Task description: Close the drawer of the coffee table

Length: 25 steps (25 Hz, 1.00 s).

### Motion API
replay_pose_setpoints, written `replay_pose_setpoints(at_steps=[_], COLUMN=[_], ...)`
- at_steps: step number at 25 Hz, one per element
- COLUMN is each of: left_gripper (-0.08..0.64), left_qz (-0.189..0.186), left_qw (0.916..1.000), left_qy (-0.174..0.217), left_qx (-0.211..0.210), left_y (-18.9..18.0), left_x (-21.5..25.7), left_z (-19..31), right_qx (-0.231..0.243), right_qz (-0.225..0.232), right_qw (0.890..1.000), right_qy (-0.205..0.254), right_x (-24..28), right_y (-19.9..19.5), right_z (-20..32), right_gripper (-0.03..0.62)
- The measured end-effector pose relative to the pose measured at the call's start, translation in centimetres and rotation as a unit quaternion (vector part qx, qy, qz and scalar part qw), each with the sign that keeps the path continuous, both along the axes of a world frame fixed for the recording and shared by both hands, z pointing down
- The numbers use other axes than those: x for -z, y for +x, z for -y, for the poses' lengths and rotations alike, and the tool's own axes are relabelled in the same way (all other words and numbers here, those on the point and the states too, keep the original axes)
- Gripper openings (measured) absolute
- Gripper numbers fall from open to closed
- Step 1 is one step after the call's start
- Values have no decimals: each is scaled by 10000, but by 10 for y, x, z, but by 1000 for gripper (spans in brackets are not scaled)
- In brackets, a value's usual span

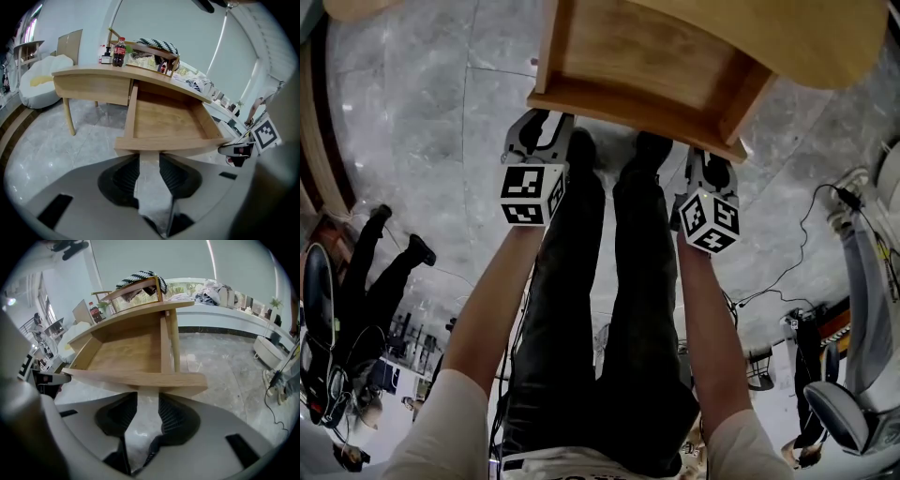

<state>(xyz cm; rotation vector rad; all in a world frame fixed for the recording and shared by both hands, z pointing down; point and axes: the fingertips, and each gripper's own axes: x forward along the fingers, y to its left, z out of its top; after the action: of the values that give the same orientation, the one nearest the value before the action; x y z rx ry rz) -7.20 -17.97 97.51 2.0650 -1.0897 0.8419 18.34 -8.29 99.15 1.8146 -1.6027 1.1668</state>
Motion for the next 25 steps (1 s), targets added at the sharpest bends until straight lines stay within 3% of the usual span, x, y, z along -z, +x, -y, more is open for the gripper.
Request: replay_pose_setpoints(at_steps=[7, 14, 25], left_gripper=[141, 140, 141], left_qz=[13, -143, -156], left_qw=[9998, 9994, 9980], left_qy=[181, 328, 563], left_qx=[103, 11, 225], left_y=[0, 8, 17], left_x=[13, 27, 36], left_z=[18, 29, 47], right_qx=[145, -92, 144], right_qz=[59, 10, -78], right_qw=[9998, 9995, 9982], right_qy=[80, 318, 575], right_x=[11, 26, 35], right_y=[-5, 9, 16], right_z=[7, 26, 43], right_gripper=[160, 155, 156])
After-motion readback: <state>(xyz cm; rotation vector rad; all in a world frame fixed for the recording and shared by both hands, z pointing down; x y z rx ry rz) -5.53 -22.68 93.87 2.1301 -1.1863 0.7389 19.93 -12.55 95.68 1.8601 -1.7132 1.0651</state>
